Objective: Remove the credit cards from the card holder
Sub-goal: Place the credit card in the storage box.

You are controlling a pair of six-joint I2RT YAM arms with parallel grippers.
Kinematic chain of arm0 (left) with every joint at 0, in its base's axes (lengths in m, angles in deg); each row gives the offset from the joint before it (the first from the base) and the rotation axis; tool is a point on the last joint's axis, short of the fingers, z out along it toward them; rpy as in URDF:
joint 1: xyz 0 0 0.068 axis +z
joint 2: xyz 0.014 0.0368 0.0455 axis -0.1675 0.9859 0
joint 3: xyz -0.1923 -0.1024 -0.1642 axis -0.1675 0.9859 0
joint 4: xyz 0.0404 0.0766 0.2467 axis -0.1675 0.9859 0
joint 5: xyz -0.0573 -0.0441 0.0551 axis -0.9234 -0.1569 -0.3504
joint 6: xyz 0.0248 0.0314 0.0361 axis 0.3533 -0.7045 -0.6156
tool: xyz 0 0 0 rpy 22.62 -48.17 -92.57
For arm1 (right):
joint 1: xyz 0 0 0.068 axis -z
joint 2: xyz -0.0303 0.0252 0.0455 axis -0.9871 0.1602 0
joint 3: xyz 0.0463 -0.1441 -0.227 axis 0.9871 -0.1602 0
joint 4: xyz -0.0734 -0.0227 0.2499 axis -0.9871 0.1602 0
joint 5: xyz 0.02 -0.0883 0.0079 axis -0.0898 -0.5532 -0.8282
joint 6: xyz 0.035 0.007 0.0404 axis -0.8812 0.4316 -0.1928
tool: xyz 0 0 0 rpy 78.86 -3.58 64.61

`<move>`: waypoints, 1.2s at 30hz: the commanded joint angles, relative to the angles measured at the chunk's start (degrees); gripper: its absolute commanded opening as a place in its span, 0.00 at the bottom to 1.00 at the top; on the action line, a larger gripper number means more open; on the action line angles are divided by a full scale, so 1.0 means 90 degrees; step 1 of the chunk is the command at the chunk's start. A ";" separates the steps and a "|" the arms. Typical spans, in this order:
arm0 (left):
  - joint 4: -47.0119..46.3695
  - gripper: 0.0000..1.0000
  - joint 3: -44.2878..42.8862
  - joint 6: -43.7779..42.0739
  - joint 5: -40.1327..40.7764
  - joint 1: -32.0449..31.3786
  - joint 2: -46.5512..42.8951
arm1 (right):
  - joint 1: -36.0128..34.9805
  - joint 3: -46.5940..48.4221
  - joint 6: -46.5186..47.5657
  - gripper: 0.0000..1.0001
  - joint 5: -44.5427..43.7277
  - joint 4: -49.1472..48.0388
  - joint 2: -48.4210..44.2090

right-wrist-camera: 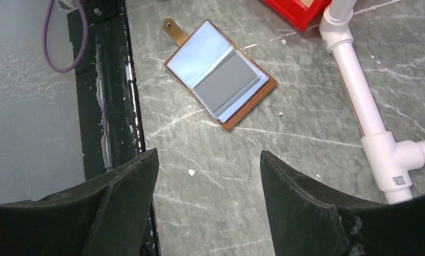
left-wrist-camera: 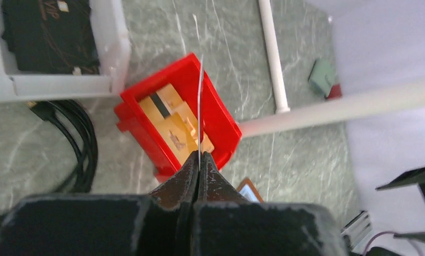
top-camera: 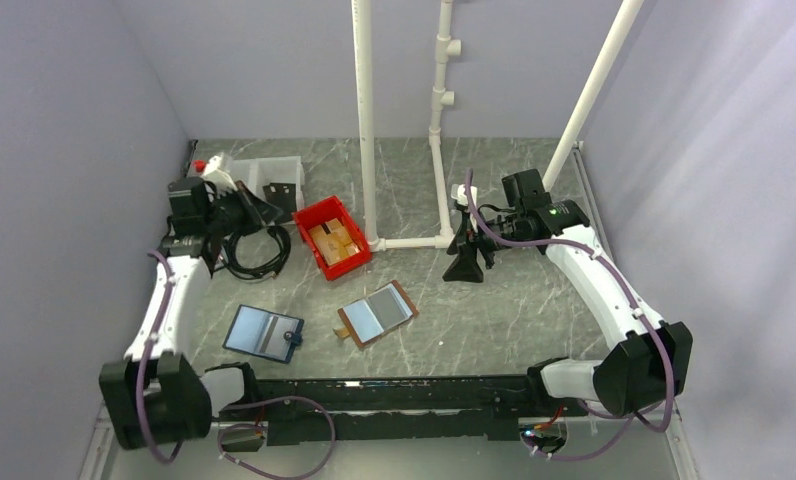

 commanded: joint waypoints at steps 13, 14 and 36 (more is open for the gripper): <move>-0.0715 0.00 -0.2511 0.0477 -0.1989 0.1311 0.3611 | 0.0053 0.0035 0.0135 0.73 0.0315 -0.0151 -0.0071; -0.0631 0.00 -0.2633 0.0406 -0.1972 0.1305 0.3765 | 0.0055 0.0033 0.0135 0.73 0.0328 -0.0146 -0.0057; 0.2247 0.00 -0.5671 -0.1763 -0.1001 0.0661 0.6518 | 0.0028 -0.0035 0.0094 0.73 0.0341 -0.0210 0.0058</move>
